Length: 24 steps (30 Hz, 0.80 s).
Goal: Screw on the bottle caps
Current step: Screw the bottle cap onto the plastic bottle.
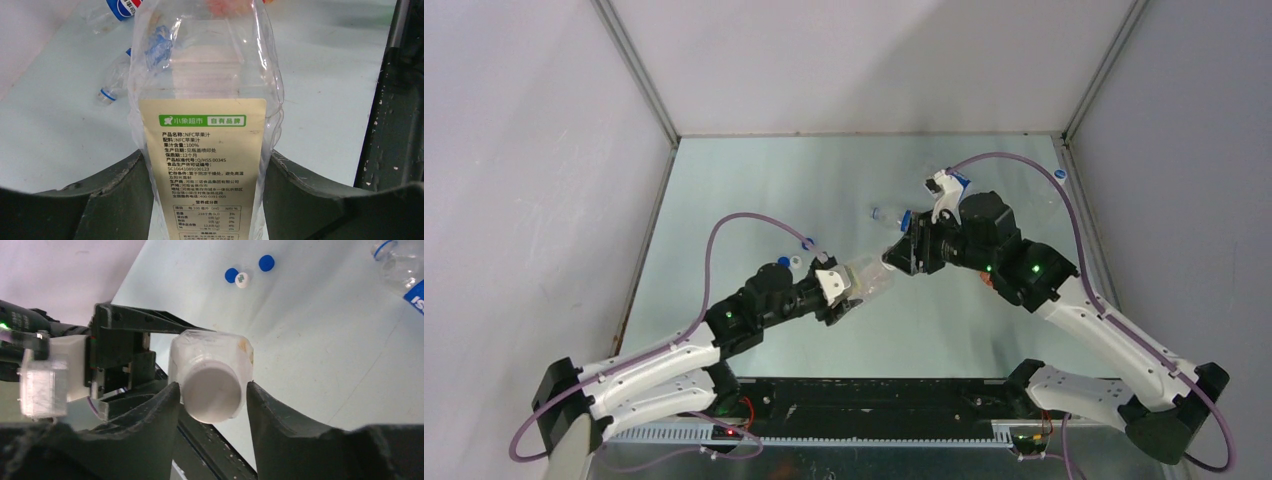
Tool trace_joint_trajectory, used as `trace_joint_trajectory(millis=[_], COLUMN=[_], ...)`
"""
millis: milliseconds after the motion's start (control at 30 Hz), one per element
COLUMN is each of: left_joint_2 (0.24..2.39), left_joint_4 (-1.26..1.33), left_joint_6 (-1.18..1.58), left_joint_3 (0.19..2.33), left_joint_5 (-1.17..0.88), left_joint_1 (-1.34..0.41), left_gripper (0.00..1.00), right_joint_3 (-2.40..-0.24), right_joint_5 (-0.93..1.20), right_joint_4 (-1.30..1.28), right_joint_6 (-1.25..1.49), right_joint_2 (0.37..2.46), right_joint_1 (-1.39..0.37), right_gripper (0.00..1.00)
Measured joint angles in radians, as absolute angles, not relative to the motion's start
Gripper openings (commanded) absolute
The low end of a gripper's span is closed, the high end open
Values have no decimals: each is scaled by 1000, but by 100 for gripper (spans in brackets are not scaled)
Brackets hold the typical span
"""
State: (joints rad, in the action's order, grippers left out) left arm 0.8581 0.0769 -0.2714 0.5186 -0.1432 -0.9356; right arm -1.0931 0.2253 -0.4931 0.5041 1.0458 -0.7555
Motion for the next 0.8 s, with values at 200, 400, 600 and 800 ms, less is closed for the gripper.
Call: trace_joint_trajectory(millis=[200,400,600,800], left_joint_2=[845,815,836,876], left_joint_4=[125,47,-123,-201], left_joint_6=[-251,-245,-286,-323], left_joint_3=[519,520,583,664], left_joint_5=[-188,-354,-566,-719], left_joint_1=[-899,-798,-755,-752], left_gripper=[0,0,0,0], right_joint_3=[-1086,-1085,-1085,-1089], right_joint_5=[253,435,670,776], right_joint_4=[-511,-518,-580,-667], right_joint_6=[417,189,-143,-377], right_joint_2=[998,905,861,889], right_joint_1=[-739,-642,-587,-589], right_gripper=[78,75,72,69])
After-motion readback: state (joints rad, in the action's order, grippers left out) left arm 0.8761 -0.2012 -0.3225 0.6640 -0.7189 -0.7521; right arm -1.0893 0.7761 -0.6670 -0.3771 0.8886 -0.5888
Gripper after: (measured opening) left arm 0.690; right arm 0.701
